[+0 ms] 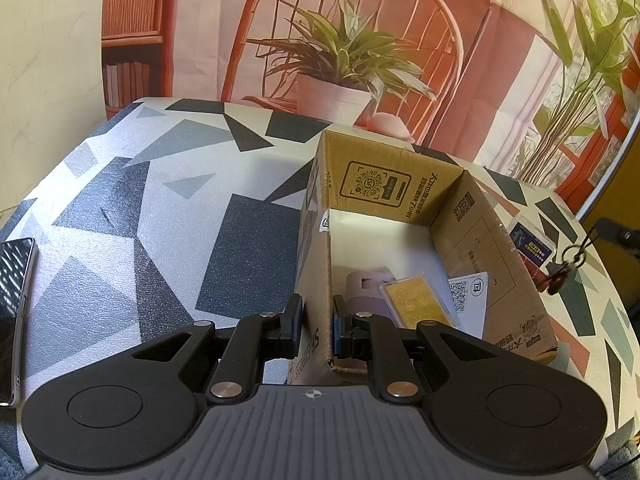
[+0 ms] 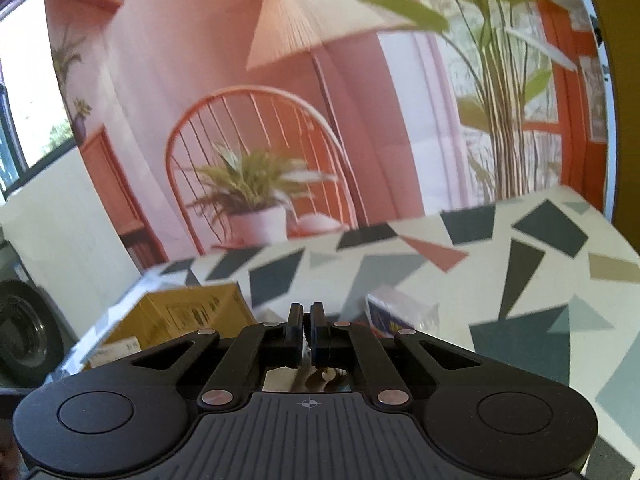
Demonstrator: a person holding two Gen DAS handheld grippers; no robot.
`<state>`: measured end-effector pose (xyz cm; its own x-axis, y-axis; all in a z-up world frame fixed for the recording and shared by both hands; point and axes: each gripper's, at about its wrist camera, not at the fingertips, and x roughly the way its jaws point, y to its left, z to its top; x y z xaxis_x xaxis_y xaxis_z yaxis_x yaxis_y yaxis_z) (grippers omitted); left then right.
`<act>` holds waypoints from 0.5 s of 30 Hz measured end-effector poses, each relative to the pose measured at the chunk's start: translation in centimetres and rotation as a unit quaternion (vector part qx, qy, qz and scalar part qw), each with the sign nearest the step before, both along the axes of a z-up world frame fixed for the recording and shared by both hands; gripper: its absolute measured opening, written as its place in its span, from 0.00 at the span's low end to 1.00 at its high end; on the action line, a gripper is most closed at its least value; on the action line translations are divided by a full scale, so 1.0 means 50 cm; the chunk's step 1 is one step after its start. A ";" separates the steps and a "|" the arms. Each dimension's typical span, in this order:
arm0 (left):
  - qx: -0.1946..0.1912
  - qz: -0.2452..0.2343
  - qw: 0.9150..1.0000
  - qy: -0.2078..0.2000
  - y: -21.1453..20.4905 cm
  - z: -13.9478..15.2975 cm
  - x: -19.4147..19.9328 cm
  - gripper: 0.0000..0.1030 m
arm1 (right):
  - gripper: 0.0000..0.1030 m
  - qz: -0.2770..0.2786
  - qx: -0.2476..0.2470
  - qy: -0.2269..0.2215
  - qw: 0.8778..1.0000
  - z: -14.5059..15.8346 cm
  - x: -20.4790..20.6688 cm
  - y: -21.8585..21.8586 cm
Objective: Organize rigid objects
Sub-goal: 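Grasp the keys with the right gripper and lift them, then carry the keys into the box and open the right gripper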
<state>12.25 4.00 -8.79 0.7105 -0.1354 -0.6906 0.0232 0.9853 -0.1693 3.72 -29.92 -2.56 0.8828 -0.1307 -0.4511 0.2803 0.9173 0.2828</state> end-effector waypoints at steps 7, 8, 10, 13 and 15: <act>0.000 0.000 1.000 0.000 0.000 0.000 -0.001 0.15 | 0.03 0.004 -0.010 -0.022 1.000 0.043 -0.002 0.010; -0.001 0.000 1.000 0.000 0.000 0.000 0.000 0.15 | 0.03 0.005 -0.010 -0.023 1.000 0.046 -0.002 0.012; -0.001 0.000 1.000 0.000 -0.002 0.000 0.000 0.15 | 0.03 0.008 -0.011 -0.029 0.999 0.055 -0.001 0.017; -0.001 0.000 1.000 0.000 -0.001 0.000 0.000 0.15 | 0.03 0.016 -0.011 -0.038 0.999 0.069 0.004 0.026; -0.001 0.000 1.000 0.000 -0.002 -0.001 0.000 0.15 | 0.03 0.025 -0.011 -0.044 0.999 0.082 0.011 0.036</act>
<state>12.27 3.91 -8.83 0.7105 -0.1371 -0.6902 0.0231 0.9849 -0.1718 4.25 -28.14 1.55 0.9248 -0.0949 -0.3686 0.2093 0.9356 0.2844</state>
